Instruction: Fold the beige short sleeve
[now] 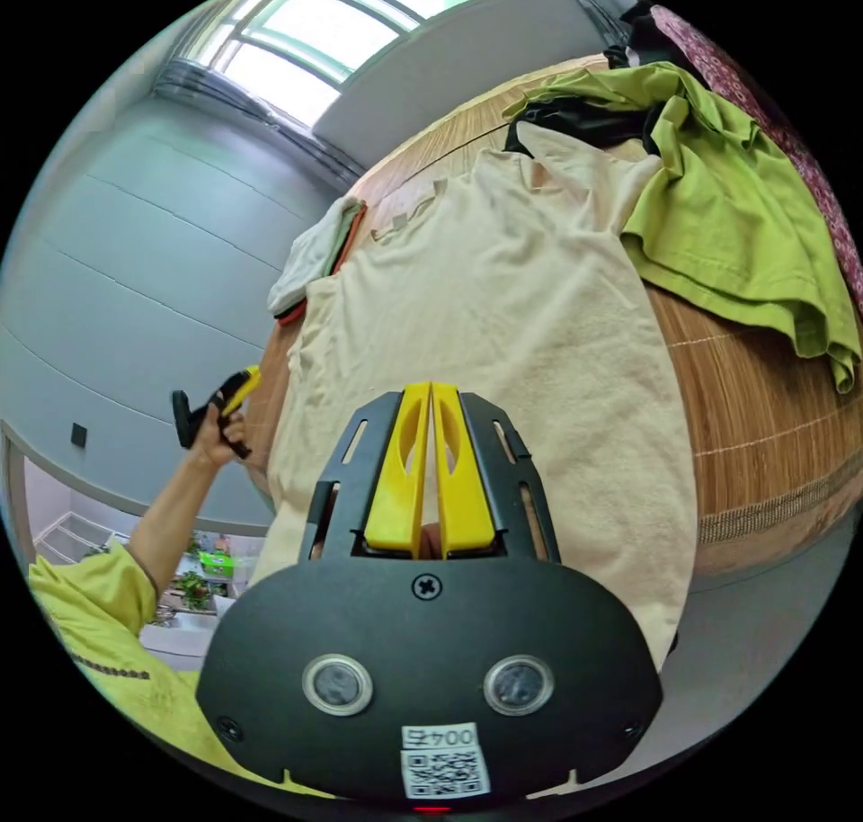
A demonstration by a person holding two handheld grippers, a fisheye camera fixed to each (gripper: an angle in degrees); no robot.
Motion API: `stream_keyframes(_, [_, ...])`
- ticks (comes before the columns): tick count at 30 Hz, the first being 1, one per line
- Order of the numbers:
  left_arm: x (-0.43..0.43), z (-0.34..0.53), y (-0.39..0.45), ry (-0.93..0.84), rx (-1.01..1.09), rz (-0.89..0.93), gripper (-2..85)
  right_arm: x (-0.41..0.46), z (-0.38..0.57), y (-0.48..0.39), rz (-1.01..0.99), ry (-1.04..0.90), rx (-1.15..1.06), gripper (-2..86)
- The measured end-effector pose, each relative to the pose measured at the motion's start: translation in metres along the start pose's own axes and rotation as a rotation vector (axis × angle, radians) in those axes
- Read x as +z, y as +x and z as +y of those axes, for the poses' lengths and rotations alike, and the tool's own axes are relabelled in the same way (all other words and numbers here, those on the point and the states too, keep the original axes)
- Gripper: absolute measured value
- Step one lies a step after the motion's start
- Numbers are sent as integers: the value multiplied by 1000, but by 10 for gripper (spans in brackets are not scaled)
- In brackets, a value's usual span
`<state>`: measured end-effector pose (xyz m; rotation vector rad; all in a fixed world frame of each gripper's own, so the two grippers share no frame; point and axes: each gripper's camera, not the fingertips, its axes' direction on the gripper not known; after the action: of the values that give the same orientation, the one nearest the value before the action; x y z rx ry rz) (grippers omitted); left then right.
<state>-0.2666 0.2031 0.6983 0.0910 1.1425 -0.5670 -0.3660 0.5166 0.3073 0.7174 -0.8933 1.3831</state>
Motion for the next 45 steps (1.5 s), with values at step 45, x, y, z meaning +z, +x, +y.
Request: stream_keyframes(45, [193,294,432,-138,1899,-1099,15,42,123,-25,19,-7,-81,40])
